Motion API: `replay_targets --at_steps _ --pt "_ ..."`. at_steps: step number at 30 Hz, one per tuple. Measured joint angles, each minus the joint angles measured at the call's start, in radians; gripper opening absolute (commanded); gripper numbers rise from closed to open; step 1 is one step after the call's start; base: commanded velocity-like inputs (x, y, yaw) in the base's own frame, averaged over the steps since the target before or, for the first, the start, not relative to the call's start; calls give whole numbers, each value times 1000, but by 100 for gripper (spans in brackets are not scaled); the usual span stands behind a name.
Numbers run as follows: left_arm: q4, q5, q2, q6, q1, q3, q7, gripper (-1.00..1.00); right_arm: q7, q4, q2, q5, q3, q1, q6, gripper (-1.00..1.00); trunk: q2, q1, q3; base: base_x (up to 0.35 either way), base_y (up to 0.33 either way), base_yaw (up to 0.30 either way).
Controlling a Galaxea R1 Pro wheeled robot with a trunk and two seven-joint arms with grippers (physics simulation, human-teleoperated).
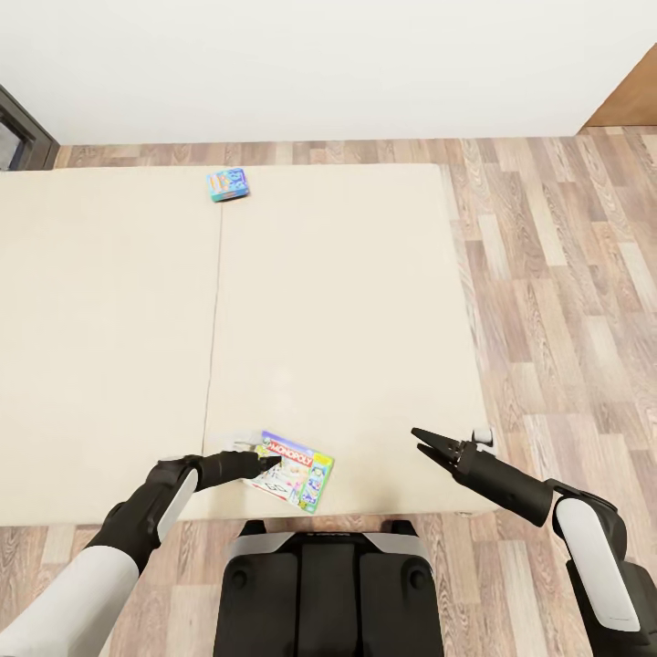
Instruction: Put all the toys in the child's room - the three board games (two on the bed and one on the table), the two jigsaw puzzles on the table, and the tennis ball on the table - inside the toy box on the table in the child's room.
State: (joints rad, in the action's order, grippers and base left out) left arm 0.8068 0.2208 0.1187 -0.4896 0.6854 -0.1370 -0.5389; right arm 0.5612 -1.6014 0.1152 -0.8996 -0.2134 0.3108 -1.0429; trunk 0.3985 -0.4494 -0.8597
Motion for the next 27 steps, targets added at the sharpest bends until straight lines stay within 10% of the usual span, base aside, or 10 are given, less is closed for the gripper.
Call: replay_targets --at_steps 27 --pt "0 0 1 -1 0 0 0 100 0 0 0 0 0 0 0 100 0 0 0 0 -40 0"
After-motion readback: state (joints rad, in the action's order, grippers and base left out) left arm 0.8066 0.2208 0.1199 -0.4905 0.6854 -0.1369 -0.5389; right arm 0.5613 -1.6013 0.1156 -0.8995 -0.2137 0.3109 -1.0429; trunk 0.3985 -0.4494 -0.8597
